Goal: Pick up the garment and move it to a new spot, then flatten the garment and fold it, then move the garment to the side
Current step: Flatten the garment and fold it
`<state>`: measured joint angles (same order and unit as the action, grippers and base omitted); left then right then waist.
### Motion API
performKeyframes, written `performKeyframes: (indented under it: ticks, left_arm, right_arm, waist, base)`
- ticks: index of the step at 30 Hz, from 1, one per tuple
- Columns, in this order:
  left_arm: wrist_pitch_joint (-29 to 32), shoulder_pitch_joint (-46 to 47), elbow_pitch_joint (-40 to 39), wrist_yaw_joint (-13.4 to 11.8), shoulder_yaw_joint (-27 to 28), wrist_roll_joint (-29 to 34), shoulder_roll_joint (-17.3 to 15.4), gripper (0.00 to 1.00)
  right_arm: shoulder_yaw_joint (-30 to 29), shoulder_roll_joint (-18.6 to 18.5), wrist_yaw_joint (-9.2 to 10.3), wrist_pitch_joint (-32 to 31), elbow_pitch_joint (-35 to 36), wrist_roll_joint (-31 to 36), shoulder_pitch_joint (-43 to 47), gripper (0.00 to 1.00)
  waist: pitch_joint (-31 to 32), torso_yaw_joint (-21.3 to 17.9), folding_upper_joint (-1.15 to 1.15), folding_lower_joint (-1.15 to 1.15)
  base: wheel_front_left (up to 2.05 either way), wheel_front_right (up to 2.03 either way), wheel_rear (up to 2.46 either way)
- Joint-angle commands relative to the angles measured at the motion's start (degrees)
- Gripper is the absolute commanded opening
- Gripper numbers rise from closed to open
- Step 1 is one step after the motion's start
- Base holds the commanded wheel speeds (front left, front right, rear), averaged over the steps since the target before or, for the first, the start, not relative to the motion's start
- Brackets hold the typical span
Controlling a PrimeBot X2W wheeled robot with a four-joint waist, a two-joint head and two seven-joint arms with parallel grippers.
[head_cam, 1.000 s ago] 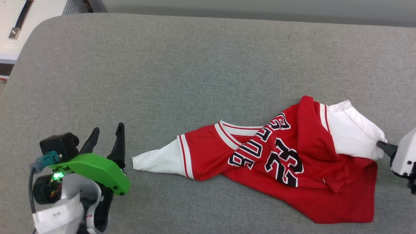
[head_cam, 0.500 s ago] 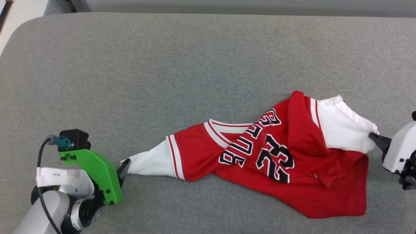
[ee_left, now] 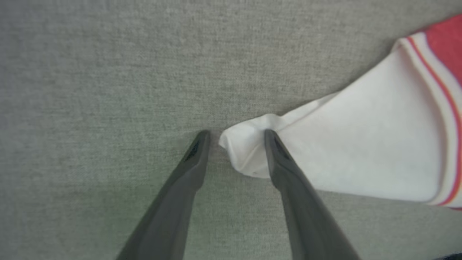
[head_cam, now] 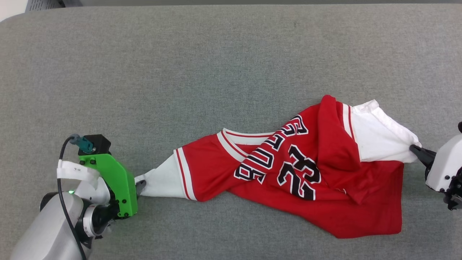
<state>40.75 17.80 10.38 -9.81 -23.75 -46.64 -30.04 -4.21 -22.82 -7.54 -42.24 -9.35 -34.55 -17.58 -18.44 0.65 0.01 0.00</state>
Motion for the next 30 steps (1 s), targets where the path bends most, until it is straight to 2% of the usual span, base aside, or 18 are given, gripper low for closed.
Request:
performKeyframes:
  ticks: [1,5,8,13,20,25,30]
  left_arm:
    - [2.02,-2.32,2.94,1.06,-4.03,-0.89,3.62,0.00]
    - [0.85,-1.56,3.19,1.77,-4.43,-0.45,4.21,0.00]
    - [-2.21,-0.67,2.54,1.78,-3.47,0.75,3.62,0.00]
    - [-7.99,0.37,-0.58,0.25,-0.70,3.19,1.69,0.00]
    - [-11.95,4.01,-4.87,-2.12,3.09,5.04,-0.28,0.00]
    - [-13.68,9.97,-3.42,-2.74,4.03,7.12,-0.57,0.00]
    - [-16.90,18.19,1.35,-2.99,4.53,9.48,0.65,0.00]
  right_arm:
    - [-0.29,-0.56,0.05,0.56,-0.15,-0.22,-0.52,0.00]
    - [-0.31,-0.76,0.05,1.32,-0.73,-0.07,-0.71,0.00]
    - [-0.12,-1.06,0.05,2.76,-1.13,0.17,-0.95,0.00]
    - [0.47,-1.82,0.05,5.96,-2.49,1.10,-1.59,0.00]
    - [1.00,-2.85,0.05,9.42,-6.37,3.12,-4.70,0.00]
    - [2.14,-3.71,0.05,11.08,-10.06,4.34,-9.53,0.00]
    - [4.05,-4.30,0.05,13.26,-13.24,5.62,-16.73,0.00]
  waist:
    - [0.08,0.03,-0.01,0.00]
    - [0.83,0.34,-0.01,0.00]
    - [1.82,0.66,-0.01,0.00]
    - [4.43,1.10,-0.01,0.00]
    - [7.89,1.71,-0.01,0.00]
    - [9.71,1.64,-0.01,0.00]
    - [10.24,1.00,-0.01,0.00]
  base:
    - [0.00,0.00,0.00]
    - [0.00,0.00,0.00]
    - [0.00,0.00,0.00]
    - [0.00,0.00,0.00]
    - [0.00,0.00,0.00]
    - [0.00,0.00,0.00]
    - [0.00,0.00,0.00]
